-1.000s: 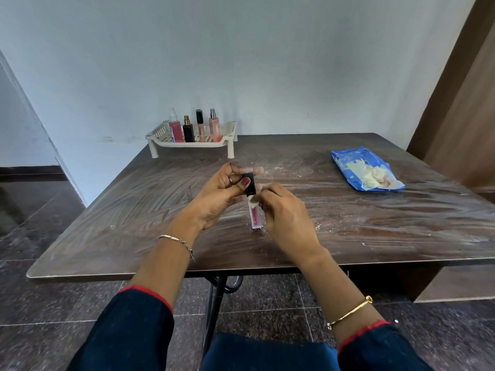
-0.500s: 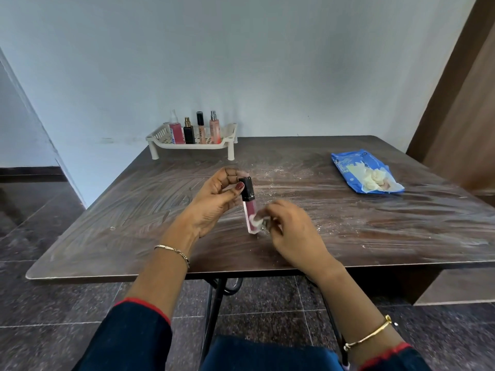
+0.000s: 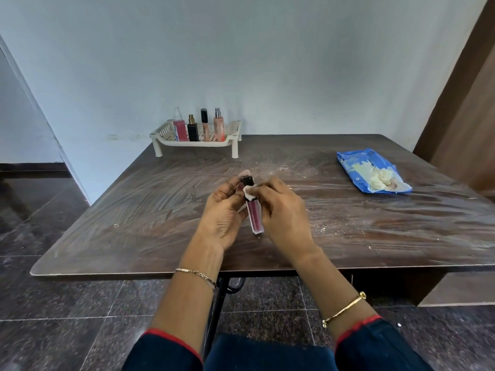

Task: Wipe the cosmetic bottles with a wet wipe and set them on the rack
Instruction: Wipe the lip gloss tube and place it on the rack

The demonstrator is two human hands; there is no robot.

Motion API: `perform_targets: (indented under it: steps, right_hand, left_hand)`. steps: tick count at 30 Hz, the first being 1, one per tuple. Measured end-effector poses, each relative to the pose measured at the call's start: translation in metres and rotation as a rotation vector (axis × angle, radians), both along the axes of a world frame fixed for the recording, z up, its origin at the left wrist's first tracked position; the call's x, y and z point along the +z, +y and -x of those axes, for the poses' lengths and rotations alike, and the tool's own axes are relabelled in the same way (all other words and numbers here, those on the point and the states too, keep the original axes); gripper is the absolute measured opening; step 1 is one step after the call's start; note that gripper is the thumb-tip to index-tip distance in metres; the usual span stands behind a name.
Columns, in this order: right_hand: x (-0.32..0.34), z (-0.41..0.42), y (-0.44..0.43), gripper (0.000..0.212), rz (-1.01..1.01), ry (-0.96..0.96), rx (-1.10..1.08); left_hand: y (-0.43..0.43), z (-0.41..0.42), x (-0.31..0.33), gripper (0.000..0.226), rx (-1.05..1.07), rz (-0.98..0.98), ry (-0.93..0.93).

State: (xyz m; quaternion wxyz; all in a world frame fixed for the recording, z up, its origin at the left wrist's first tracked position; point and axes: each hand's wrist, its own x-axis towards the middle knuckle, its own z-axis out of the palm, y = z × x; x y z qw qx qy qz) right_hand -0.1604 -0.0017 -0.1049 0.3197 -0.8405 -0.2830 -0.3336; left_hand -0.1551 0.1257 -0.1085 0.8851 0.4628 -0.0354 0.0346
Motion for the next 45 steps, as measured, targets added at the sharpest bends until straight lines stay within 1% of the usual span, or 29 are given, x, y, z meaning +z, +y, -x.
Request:
perform_targets:
  steps: [4,7,11,15,17,20,26,32,36,40,45]
  right_hand:
    - [-0.011,0.008,-0.002,0.019,0.083,0.009,-0.009]
    - [-0.020,0.014,-0.005,0.014,0.130,0.040,-0.024]
    - [-0.024,0.017,-0.008,0.015,0.176,0.073,-0.034]
    - [-0.016,0.013,-0.007,0.015,0.150,0.054,-0.069]
    - [-0.009,0.008,-0.007,0.019,0.127,0.034,-0.090]
    - [-0.001,0.003,-0.004,0.018,0.114,0.014,-0.127]
    - [-0.002,0.009,-0.004,0.024,0.233,-0.022,-0.060]
    - [0.001,0.002,-0.007,0.025,0.248,-0.018,-0.057]
    - [-0.007,0.009,-0.006,0.020,0.290,0.018,0.000]
    - [-0.017,0.013,-0.015,0.018,0.335,0.067,0.027]
    - [-0.019,0.017,-0.026,0.024,0.431,0.129,0.061]
  left_hand:
    - [0.000,0.001,-0.002,0.031,0.021,0.107,0.039]
    - [-0.002,0.000,-0.002,0.032,0.044,0.102,0.075]
    - [-0.003,-0.002,-0.001,0.028,0.066,0.084,0.092]
    - [-0.004,-0.001,-0.001,0.026,0.051,0.100,0.083]
    - [-0.004,0.001,0.000,0.028,0.037,0.115,0.071]
    - [-0.003,0.003,0.001,0.032,0.030,0.122,0.058]
    - [-0.002,0.001,0.001,0.029,0.030,0.111,0.062]
    - [-0.002,-0.001,0.000,0.032,0.045,0.098,0.079]
    - [0.001,-0.003,-0.002,0.029,0.051,0.127,0.100]
    - [0.004,-0.007,-0.004,0.032,0.073,0.086,0.134]
    - [0.004,-0.008,-0.004,0.033,0.085,0.054,0.140]
